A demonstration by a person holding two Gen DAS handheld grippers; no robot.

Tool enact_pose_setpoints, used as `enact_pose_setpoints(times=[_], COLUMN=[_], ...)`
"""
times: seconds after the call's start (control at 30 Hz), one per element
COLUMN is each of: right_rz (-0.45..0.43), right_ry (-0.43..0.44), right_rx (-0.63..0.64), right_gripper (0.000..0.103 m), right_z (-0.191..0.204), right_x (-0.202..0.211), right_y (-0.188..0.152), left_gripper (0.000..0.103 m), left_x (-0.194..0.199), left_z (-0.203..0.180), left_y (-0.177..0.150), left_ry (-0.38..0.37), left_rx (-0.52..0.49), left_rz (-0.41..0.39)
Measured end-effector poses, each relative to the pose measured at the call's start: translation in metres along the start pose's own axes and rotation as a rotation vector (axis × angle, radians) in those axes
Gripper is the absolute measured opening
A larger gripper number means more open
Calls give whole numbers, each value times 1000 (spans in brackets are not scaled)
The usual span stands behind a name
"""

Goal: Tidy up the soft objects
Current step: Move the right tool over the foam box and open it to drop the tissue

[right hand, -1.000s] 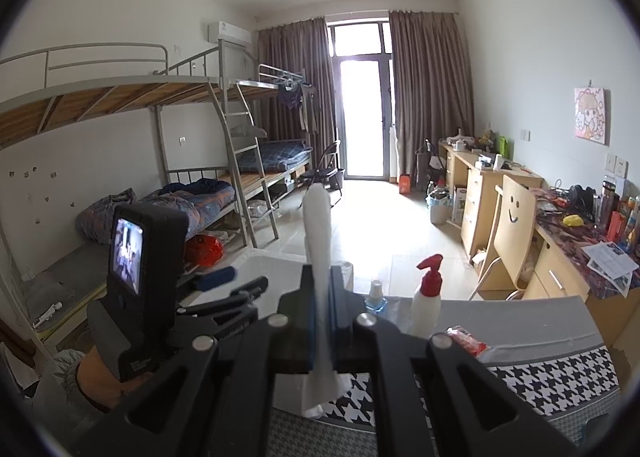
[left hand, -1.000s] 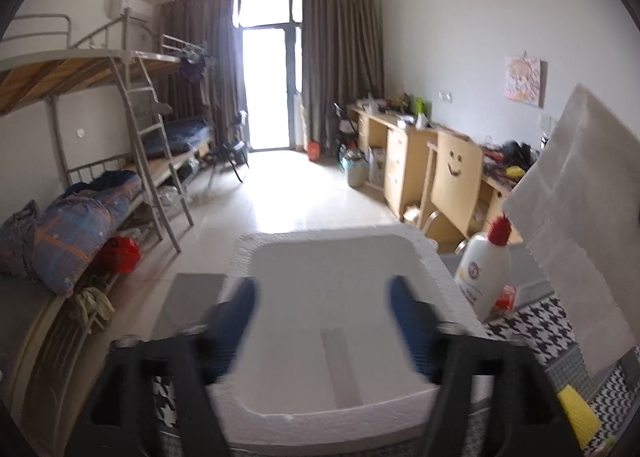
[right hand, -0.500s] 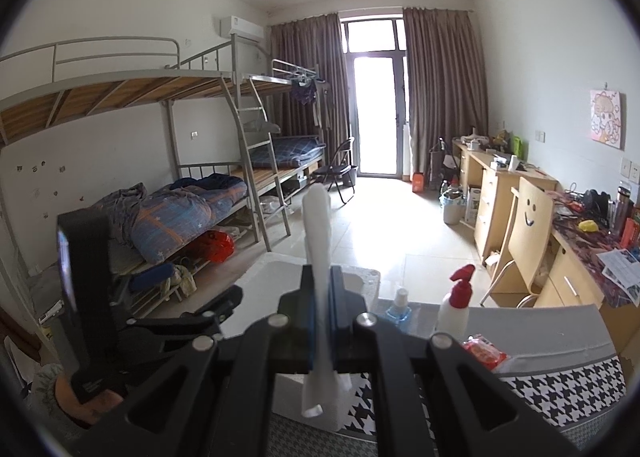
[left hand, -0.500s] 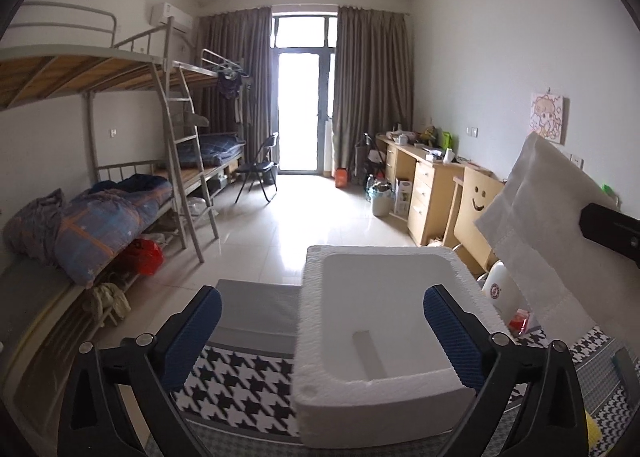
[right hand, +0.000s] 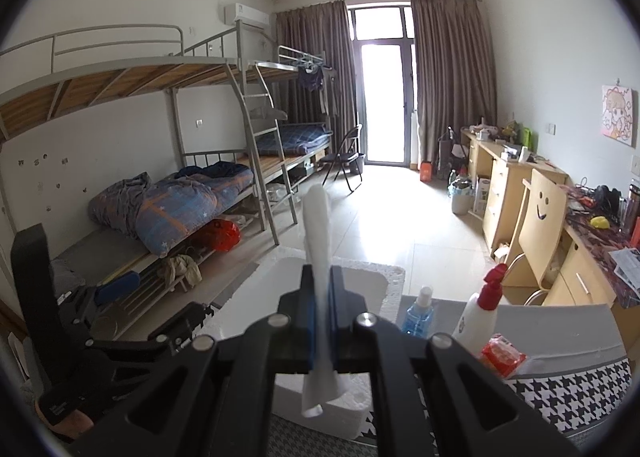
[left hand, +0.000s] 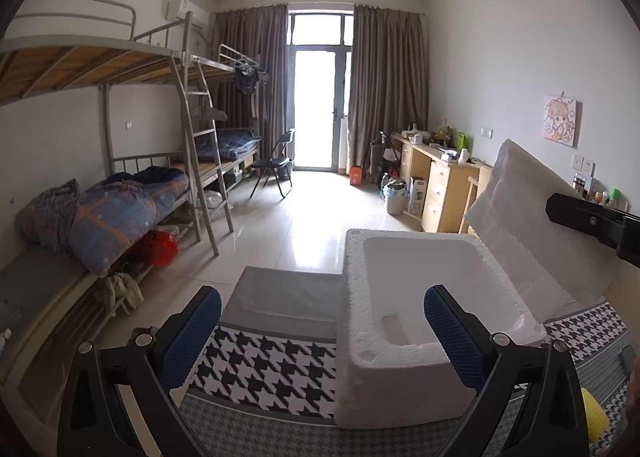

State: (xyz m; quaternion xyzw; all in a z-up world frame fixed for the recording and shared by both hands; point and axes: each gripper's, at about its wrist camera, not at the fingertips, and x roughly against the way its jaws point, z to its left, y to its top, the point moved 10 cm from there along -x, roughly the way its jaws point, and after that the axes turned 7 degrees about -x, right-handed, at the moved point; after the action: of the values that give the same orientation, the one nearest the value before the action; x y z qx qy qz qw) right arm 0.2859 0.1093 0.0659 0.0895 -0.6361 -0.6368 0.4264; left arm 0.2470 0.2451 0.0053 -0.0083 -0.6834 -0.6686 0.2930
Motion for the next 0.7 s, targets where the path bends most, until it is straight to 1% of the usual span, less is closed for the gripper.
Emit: enact_pose_setpoints(times=[0.13,0.27,0.47,0.7], right_rz=[23,38,70,119], right_ry=[-6,-13,-20,-24], right_rx=[-1,9,17,10], right_gripper=[8,8,8,8], right_z=[0,2,4,7], right_x=[-10,-18,-31,-49], right_y=[-3,-8,-16,-25], left_gripper=[102,102,102,102], left_x=[1,3,4,10], left_z=[6,6,16,20], left_y=[-5,-10,-17,-18], left_ry=[4,20,24,30], left_rx=[12,-8,3,-3], left_rz=[5,12,21,4])
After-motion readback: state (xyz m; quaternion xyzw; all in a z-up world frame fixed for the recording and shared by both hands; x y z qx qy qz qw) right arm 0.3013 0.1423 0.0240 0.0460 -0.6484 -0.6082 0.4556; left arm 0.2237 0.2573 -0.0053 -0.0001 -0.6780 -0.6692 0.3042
